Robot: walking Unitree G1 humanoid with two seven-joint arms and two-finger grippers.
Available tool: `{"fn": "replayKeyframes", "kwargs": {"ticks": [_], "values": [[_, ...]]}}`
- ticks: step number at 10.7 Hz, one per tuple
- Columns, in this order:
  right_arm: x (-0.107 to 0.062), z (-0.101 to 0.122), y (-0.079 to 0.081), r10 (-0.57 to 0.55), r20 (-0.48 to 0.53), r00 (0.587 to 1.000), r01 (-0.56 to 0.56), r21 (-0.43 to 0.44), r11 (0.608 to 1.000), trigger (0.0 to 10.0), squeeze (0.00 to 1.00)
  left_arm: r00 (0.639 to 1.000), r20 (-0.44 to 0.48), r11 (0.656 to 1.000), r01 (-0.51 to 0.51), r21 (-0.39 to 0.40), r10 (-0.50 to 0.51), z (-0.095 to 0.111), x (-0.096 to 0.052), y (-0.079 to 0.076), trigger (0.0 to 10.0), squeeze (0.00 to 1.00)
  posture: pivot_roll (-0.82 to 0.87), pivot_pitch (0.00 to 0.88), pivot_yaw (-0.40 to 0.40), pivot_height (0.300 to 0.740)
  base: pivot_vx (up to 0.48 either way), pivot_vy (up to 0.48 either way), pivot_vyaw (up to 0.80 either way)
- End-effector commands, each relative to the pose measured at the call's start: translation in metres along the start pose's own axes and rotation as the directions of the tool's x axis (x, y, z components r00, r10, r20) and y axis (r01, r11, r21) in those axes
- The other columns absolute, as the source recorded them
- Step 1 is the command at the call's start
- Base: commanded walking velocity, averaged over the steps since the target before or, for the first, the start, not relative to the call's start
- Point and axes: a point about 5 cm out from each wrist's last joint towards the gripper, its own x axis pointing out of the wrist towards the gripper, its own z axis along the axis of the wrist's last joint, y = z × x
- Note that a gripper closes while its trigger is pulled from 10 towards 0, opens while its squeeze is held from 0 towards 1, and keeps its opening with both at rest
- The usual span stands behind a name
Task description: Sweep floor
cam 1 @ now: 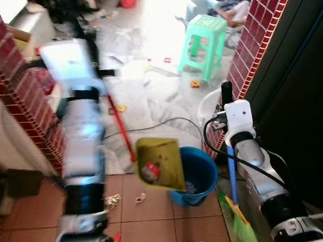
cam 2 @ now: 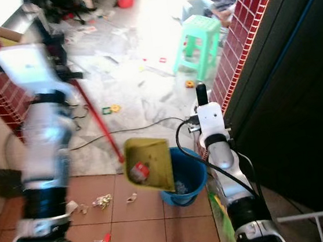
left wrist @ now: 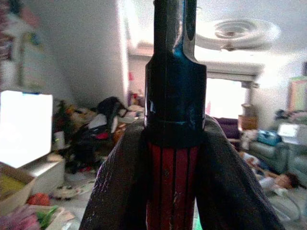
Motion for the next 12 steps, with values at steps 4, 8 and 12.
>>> {"fn": "replayKeyframes", "kwargs": {"ticks": [4, 8, 12], "values": [[-0.002, 0.006, -0.009, -0.051, 0.027, 0.998, 0.051, 0.003, 0.999, 10.0, 0.00, 0.961, 0.152, 0.973, 0.227, 0.031, -0.229, 0.013, 0.010, -0.062, 10.0, 0.00, -0.07, 0.007, -0.030, 0.740, 0.000, 0.000, 0.00], [-0.003, 0.006, -0.009, -0.051, 0.027, 0.998, 0.051, 0.005, 0.999, 10.0, 0.00, 0.649, 0.088, 0.654, 0.754, 0.052, -0.756, -0.005, -0.033, -0.134, 10.0, 0.00, -0.07, 0.012, -0.032, 0.740, 0.000, 0.000, 0.00], [-0.001, 0.007, -0.007, -0.039, 0.027, 0.999, 0.039, 0.001, 0.999, 10.0, 0.00, 0.366, -0.006, 0.363, 0.923, 0.125, -0.930, -0.008, -0.059, -0.149, 10.0, 0.00, -0.07, 0.011, -0.041, 0.740, 0.000, 0.000, 0.00]]}}
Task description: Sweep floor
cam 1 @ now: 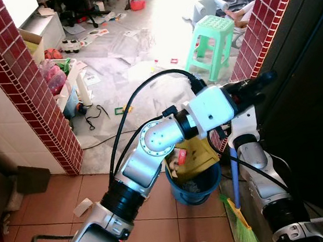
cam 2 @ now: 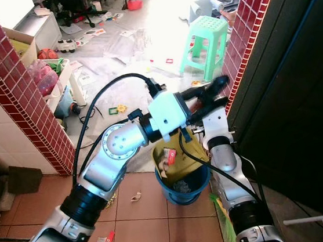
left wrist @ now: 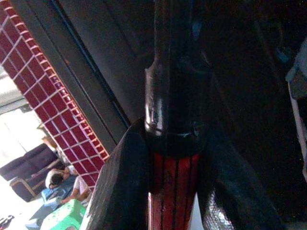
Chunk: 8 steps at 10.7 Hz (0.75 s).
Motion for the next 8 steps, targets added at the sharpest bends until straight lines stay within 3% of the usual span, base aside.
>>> {"fn": "replayKeyframes", "kwargs": {"ticks": [1, 3, 4, 5, 6, 8], "values": [[0.003, 0.009, -0.002, -0.006, 0.037, 0.999, 0.006, -0.005, 1.000, 10.0, 0.00, 0.994, -0.051, 0.994, 0.099, 0.047, -0.097, -0.003, 0.002, -0.011, 10.0, 0.00, -0.07, 0.010, -0.041, 0.740, 0.000, 0.000, 0.00], [0.004, 0.010, -0.002, -0.005, 0.037, 0.999, 0.005, -0.006, 1.000, 10.0, 0.00, 0.997, -0.040, 0.997, 0.071, 0.028, -0.069, -0.001, 0.002, -0.009, 10.0, 0.00, -0.07, 0.006, -0.043, 0.740, 0.000, 0.000, 0.00], [0.005, 0.010, -0.002, -0.004, 0.038, 0.999, 0.004, -0.008, 1.000, 10.0, 0.00, 1.000, -0.001, 0.999, -0.031, 0.031, 0.031, 0.005, 0.002, 0.002, 10.0, 0.00, -0.06, 0.004, -0.044, 0.740, 0.000, 0.000, 0.00], [0.005, 0.010, -0.002, -0.003, 0.038, 0.999, 0.004, -0.009, 1.000, 10.0, 0.00, 0.998, 0.004, 0.996, -0.061, 0.062, 0.060, 0.006, 0.002, 0.007, 10.0, 0.00, -0.06, 0.003, -0.045, 0.740, 0.000, 0.000, 0.00], [0.006, 0.010, -0.002, 0.000, 0.040, 0.999, 0.001, -0.011, 1.000, 10.0, 0.00, 0.987, 0.022, 0.987, -0.161, -0.005, 0.161, 0.007, 0.000, 0.017, 10.0, 0.00, -0.07, 0.000, -0.047, 0.740, 0.000, 0.000, 0.00], [0.006, 0.010, -0.002, 0.004, 0.041, 0.999, -0.003, -0.014, 1.000, 10.0, 0.00, 0.972, 0.050, 0.960, -0.233, 0.153, 0.228, 0.013, -0.003, 0.029, 10.0, 0.00, -0.06, 0.000, -0.050, 0.740, 0.000, 0.000, 0.00]]}}
